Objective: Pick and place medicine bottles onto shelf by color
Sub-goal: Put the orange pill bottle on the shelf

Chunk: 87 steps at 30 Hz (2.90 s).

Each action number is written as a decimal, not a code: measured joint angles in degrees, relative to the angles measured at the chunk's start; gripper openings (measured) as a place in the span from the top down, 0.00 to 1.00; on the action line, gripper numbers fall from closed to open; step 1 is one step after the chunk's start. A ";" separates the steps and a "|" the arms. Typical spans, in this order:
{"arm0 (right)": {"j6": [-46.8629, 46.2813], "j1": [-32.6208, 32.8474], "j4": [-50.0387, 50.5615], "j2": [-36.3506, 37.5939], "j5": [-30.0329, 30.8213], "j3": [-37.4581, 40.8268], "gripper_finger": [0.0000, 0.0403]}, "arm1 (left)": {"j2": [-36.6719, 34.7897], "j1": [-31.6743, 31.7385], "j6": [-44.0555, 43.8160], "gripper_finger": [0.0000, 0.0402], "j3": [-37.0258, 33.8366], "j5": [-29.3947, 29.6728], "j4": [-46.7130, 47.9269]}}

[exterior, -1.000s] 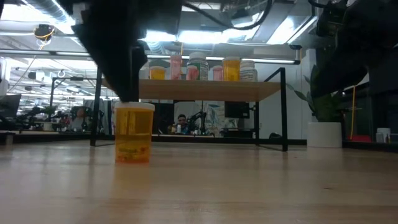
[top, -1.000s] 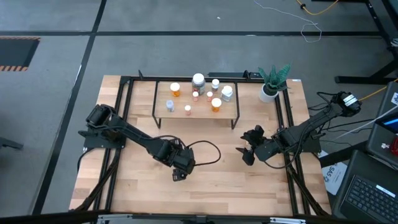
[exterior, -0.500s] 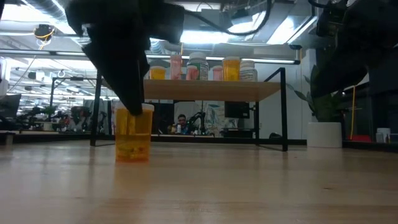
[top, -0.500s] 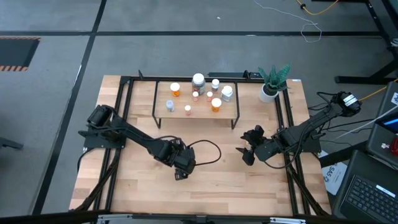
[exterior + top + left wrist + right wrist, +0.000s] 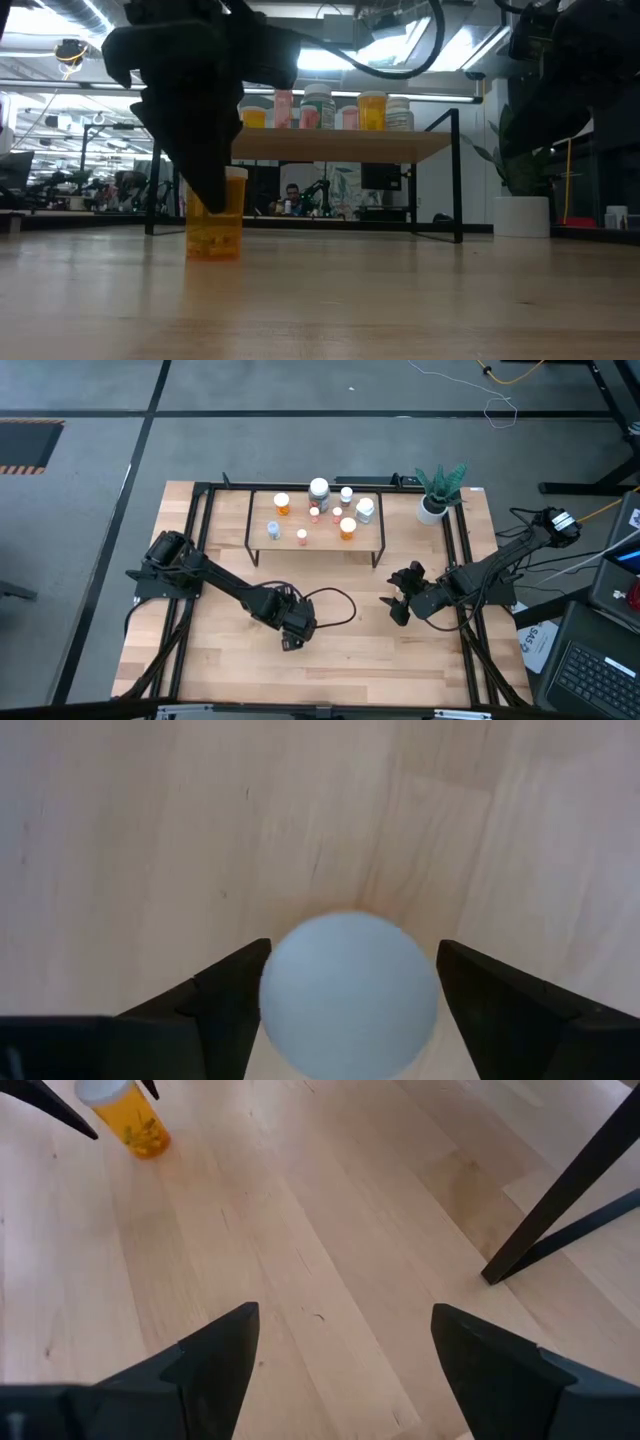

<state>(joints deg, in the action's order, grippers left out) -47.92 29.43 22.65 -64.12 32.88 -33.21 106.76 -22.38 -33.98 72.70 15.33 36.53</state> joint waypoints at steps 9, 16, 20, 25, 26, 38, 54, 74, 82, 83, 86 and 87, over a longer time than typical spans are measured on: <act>-0.03 0.02 -0.06 0.00 0.02 0.00 0.26 | -0.85 1.26 -4.60 0.50 0.14 -4.98 0.00; 0.00 0.02 -0.05 0.00 0.04 0.00 0.26 | -2.78 3.23 -2.73 0.55 4.36 -6.13 3.62; -0.02 0.01 -0.02 0.00 0.05 0.00 0.26 | -3.65 5.19 3.57 0.54 12.31 -6.93 10.33; 0.00 0.02 -0.08 0.00 0.07 0.00 0.26 | -4.63 9.43 9.94 0.54 25.08 -4.75 22.43; 0.04 0.02 -0.12 0.00 0.07 0.00 0.26 | -4.72 10.51 10.99 0.54 27.87 -4.76 24.08; 0.01 0.02 -0.19 0.00 0.08 0.00 0.26 | -5.77 25.84 19.53 0.54 51.45 -0.90 46.01; -2.19 0.00 -0.10 -0.02 0.05 0.00 0.26 | -6.62 51.23 25.37 0.54 54.83 -5.17 53.52; -5.80 0.02 -0.03 -0.02 0.06 0.00 0.26 | -13.27 50.33 29.84 0.54 42.64 -11.55 53.43; -5.82 0.00 -0.06 -0.02 0.07 0.02 0.26 | -24.96 50.33 25.66 0.54 25.47 -9.20 44.48; -5.81 0.01 -0.06 -0.02 0.07 0.02 0.26 | -25.43 50.37 25.66 0.54 23.76 -8.91 43.35; -5.77 0.00 -0.06 -0.02 0.07 0.02 0.26 | -25.60 50.73 26.42 0.54 18.89 -8.59 40.91; -5.77 0.02 -0.06 -0.02 0.07 0.02 0.26 | -25.54 51.13 27.37 0.54 17.35 -8.61 39.69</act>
<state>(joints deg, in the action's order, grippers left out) -53.69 29.45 22.59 -64.14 32.95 -33.19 81.22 28.75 -6.60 90.05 6.72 76.22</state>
